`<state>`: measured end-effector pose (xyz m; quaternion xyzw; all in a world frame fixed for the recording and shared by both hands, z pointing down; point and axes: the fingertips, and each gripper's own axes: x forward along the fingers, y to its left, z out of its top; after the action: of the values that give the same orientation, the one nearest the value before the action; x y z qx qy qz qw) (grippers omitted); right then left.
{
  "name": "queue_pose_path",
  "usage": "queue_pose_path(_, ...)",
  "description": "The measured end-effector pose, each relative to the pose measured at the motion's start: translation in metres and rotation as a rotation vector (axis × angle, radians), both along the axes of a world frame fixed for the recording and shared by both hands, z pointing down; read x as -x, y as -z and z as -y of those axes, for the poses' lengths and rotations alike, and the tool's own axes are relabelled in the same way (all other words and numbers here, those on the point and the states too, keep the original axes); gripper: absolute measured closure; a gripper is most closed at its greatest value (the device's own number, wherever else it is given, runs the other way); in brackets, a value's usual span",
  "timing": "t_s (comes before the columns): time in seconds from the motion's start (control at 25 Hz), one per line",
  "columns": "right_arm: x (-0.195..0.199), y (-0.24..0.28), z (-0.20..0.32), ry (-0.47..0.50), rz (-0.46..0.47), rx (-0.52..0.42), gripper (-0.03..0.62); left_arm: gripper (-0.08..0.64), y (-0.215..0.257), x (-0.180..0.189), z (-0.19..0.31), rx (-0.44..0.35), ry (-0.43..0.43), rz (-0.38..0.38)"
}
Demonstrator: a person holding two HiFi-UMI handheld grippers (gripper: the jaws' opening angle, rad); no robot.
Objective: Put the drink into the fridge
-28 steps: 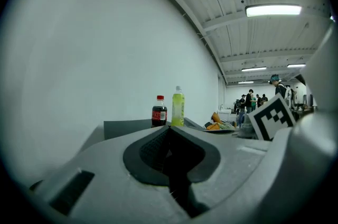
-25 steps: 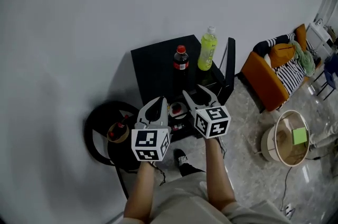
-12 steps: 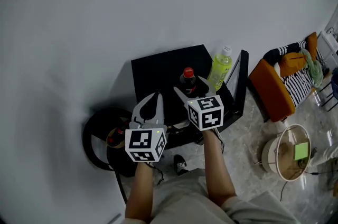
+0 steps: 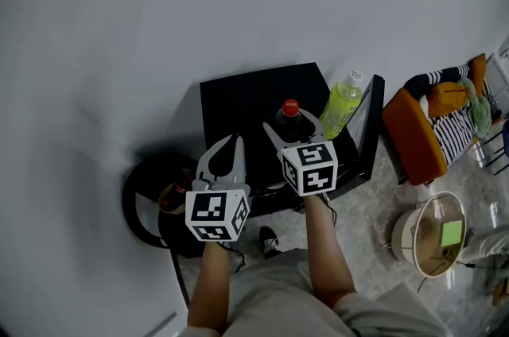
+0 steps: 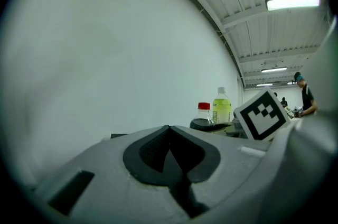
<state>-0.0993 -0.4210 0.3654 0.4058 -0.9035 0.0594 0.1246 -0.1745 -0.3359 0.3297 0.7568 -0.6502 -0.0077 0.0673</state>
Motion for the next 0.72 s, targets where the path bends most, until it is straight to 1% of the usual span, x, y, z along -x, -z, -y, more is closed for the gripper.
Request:
queue_pose_path(0.16,-0.004,0.004,-0.008,-0.032,-0.001,-0.002,0.282,0.551,0.0,0.007,-0.011,0.005,0.019,-0.003)
queue_pose_path(0.32,-0.012,0.004,-0.022,-0.051,-0.005,-0.011,0.282,0.549,-0.003,0.006,-0.025,0.01,0.017,-0.002)
queue_pose_path(0.48,-0.017,0.008,-0.043,-0.059,-0.003,-0.011,0.282,0.551,-0.001,-0.001,-0.044,0.012,-0.001,0.001)
queue_pose_path(0.72,-0.026,0.008,-0.074,-0.09,0.004,-0.038,0.282,0.551,-0.01,-0.015,-0.076,0.019,-0.04,0.0)
